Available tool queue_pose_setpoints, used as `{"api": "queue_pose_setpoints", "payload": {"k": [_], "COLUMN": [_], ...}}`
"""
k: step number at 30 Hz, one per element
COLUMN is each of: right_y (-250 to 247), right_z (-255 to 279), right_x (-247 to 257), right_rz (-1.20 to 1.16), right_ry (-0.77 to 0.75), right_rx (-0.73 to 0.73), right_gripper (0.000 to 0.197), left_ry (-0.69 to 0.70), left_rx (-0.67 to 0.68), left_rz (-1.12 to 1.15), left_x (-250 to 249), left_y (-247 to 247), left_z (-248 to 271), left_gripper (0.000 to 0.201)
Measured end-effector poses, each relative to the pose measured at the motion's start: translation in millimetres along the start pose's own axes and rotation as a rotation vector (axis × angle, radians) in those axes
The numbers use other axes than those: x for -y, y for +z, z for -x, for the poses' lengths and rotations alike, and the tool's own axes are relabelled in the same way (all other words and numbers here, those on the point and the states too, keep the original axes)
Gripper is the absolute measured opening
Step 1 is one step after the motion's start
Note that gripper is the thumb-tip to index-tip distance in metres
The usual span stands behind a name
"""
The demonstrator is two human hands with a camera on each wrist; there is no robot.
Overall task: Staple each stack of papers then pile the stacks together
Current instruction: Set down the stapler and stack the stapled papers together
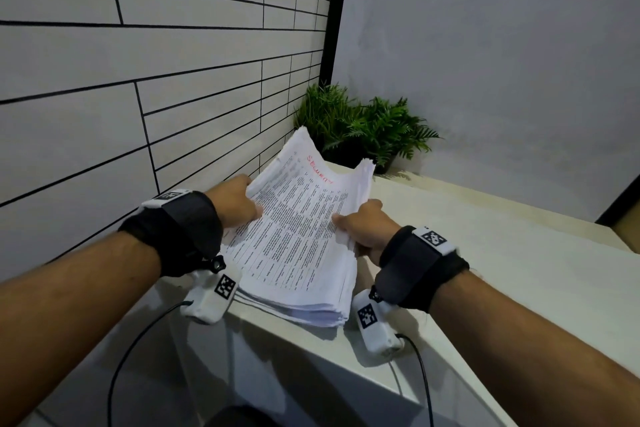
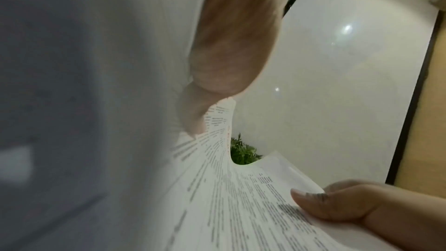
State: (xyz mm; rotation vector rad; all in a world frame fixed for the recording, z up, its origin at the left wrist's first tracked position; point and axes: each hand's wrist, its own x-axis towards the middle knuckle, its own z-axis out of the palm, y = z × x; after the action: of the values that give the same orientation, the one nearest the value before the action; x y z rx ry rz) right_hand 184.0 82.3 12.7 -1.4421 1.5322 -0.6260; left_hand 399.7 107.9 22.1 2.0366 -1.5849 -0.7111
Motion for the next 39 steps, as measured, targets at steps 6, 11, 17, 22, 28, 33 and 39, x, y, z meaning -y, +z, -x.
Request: {"api": "queue_pose_setpoints", "payload": {"k": [6, 11, 17, 22, 28, 33, 39], "right_y": [-16, -22, -5, -1, 2, 0, -11], "right_z": [8, -3, -24, -40, -75, -77, -72], "right_x": [28, 40, 14, 1, -20, -11, -9], "right_rz": [-0.171, -0.355, -0.216, -0.262, -0.201, -0.101, -0.088], "right_ry": [-0.321, -0.370, -0.138, -0.059, 0.074, 0.085, 0.073], "right_rx": [-0.163, -0.195, -0.001, -0.048, -0.072, 0.002, 0.020], "right_gripper": [0.052, 0.059, 0.060, 0.041, 0.048, 0.033, 0.037], "left_ry": [0.114, 0.150, 0.050, -0.047, -0.074, -0.043, -0.047], "left_rx": [-0.205, -0.358, -0.391, -0.092, -0.007, -0.065, -0.093], "left_rz": [0.313, 0.372, 0.396, 0.030, -0.141, -0.216, -0.188], "left_x": [-16, -23, -20, -17, -6, -6, 0], "left_y": [-17, -28, -25, -19, -5, 7, 13], "left_z": [4, -7, -28, -45, -65, -76, -78], "left_gripper": [0.042, 0.039, 0.037, 0.040, 0.037, 0.037, 0.042]}}
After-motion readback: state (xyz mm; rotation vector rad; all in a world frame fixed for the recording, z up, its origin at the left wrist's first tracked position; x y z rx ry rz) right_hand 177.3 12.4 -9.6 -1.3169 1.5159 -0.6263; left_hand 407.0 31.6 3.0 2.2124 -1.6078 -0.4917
